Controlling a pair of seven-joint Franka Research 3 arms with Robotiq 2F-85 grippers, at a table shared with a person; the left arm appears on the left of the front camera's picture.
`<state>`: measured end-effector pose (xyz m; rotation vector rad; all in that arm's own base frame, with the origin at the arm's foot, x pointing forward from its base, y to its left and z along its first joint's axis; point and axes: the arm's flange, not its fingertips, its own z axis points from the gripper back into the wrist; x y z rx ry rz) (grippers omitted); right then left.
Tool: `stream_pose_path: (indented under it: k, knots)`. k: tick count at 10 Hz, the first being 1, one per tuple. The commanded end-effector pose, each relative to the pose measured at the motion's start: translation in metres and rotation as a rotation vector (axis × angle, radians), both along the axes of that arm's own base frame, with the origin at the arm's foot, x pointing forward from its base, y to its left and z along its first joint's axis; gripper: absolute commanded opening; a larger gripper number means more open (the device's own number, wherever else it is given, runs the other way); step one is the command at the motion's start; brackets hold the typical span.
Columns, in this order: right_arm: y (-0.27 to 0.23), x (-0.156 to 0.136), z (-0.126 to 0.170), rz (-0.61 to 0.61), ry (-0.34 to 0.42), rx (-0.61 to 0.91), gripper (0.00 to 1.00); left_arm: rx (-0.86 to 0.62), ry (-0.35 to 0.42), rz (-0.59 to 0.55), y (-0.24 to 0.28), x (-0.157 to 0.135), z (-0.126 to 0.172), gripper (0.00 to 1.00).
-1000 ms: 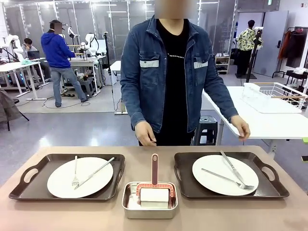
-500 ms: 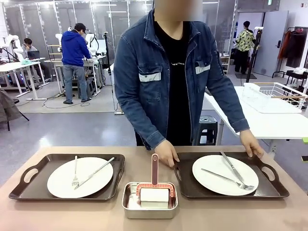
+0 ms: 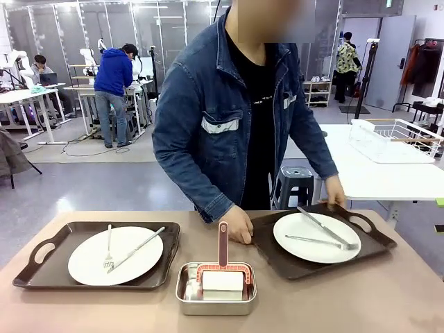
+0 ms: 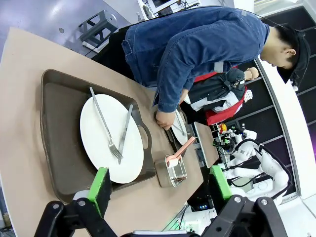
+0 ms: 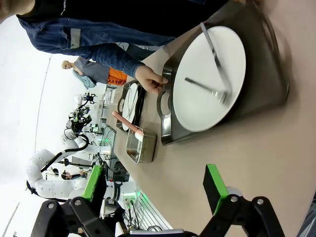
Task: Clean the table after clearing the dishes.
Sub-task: When the left (or right) Handle tray is removed, use the left hand (or right hand) to clean the left (or right) side of the table with the Lint Roller.
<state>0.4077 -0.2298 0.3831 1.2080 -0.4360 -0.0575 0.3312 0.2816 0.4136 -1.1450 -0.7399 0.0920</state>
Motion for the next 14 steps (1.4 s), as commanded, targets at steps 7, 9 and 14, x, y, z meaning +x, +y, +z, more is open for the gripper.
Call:
stream_pose_path:
  k: [7,9,14]
  knots:
    - [0.0000,-0.0013,0.0017,0.004,-0.003,0.006,1.00,0.000,-0.001,-0.008,0.0011,-0.0041,-0.0003,1.00]
    - [0.0000,-0.0013,0.0017,0.004,-0.003,0.006,1.00,0.000,-0.001,-0.008,0.0011,-0.0041,-0.0003,1.00]
    - [0.0000,0.0000,-0.0004,0.000,0.001,0.000,1.00,0.000,-0.001,-0.008,0.0011,-0.0041,-0.0003,1.00]
